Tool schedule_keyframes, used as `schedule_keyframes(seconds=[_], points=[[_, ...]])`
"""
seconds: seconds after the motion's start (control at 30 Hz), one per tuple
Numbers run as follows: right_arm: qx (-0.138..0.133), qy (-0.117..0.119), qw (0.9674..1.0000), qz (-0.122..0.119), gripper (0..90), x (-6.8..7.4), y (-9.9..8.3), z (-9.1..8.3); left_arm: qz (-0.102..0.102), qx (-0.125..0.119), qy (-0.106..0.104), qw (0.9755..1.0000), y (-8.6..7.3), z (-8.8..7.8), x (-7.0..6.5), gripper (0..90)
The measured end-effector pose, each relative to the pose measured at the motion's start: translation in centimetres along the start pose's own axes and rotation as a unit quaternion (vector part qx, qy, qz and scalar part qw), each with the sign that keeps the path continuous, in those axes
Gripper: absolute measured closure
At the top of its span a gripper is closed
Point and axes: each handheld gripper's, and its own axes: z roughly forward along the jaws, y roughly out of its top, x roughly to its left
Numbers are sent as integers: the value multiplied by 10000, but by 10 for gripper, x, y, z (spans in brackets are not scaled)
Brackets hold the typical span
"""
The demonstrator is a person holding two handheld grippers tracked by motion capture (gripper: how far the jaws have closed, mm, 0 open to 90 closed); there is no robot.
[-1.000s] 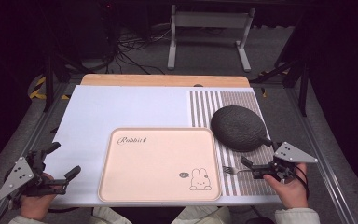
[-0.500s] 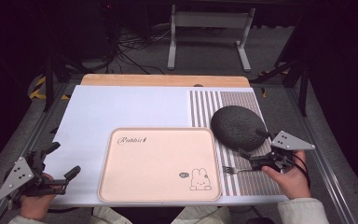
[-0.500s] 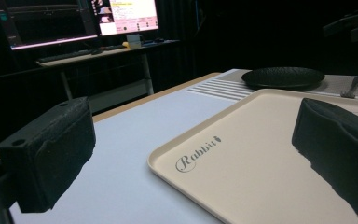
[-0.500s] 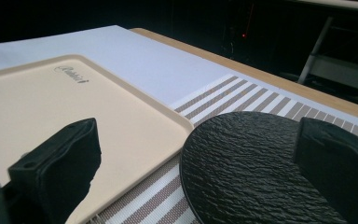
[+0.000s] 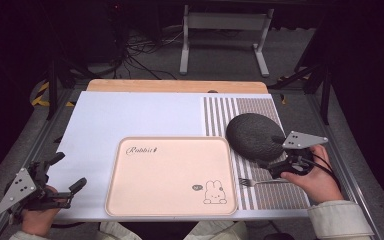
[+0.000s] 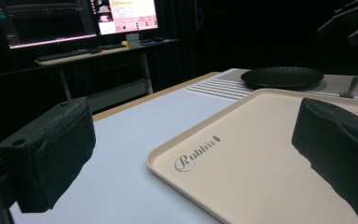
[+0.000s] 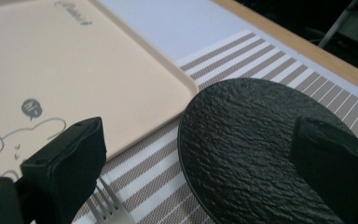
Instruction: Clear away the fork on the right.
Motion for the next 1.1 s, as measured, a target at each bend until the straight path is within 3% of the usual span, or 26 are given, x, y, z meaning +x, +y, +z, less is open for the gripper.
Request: schedule_keyframes(seconds=[0.17, 0.27, 0.43, 0.6, 0.7, 0.8, 1.1], points=[[690, 104, 9968, -387, 61, -1, 6, 2, -1, -2, 9, 10000, 0, 0, 0, 2], [880, 119, 9947, -509, 72, -1, 8, 2, 5, 1, 9, 10000, 0, 0, 0, 2], [1439, 174, 9853, -906, 98, -3, 13, 2, 5, 0, 14, 10000, 0, 0, 0, 3], [1746, 298, 9783, -1072, 113, -4, 15, 4, -8, -13, 14, 10000, 0, 0, 0, 2], [1916, 455, 9748, -1049, 133, -4, 13, 5, 6, -3, 14, 10000, 0, 0, 0, 2], [2091, 594, 9689, -1183, 140, -3, 11, 8, 9, -4, 11, 10000, 0, 0, 0, 2], [2390, 889, 9569, -1388, 164, -1, 8, 17, 18, -9, 13, 10000, 0, 0, 0, 2]])
